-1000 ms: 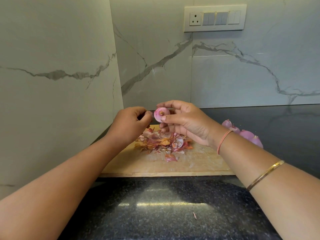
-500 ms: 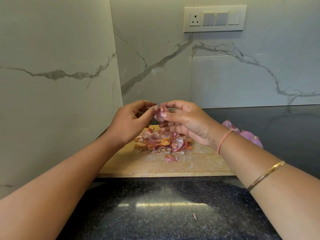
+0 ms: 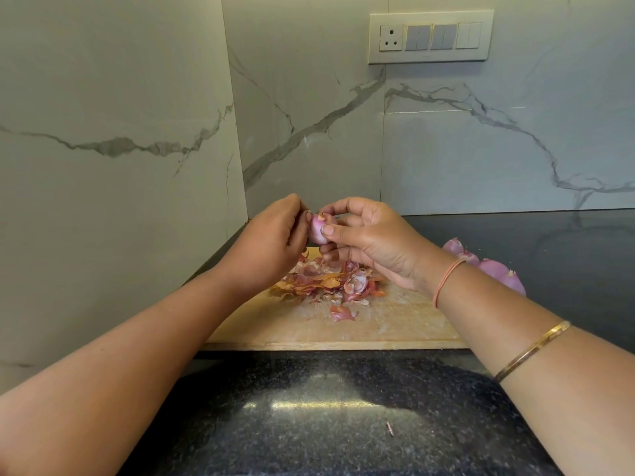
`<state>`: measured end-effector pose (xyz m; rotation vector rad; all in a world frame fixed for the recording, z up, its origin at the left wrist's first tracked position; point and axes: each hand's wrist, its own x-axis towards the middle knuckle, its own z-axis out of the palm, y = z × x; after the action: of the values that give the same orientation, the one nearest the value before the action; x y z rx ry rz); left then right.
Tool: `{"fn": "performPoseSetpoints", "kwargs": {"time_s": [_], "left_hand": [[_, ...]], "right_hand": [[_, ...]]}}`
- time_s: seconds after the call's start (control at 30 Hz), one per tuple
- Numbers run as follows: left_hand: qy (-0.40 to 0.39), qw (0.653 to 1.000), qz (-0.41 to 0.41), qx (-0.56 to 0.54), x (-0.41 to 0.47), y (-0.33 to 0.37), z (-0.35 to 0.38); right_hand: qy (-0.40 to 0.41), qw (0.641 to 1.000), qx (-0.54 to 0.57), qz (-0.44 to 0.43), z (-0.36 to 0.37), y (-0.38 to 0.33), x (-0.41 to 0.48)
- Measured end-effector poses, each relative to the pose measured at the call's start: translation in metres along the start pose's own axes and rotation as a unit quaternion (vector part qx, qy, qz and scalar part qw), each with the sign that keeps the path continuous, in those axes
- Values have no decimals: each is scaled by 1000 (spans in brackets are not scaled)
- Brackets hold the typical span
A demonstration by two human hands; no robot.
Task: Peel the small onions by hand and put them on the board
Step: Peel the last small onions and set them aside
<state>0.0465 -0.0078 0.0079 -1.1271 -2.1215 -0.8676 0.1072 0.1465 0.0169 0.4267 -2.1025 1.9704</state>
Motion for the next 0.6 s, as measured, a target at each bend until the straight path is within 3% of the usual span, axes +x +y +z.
{"fn": "performPoseSetpoints", "kwargs": {"time_s": [0.27,0.6], "left_hand": [[45,999,-26,8,2,-3,1],[43,996,-74,20,2,-6,4]], "right_hand": [[-16,999,37,7,-1,-3,0],[-51,997,48,25,-4,-1,1]]}}
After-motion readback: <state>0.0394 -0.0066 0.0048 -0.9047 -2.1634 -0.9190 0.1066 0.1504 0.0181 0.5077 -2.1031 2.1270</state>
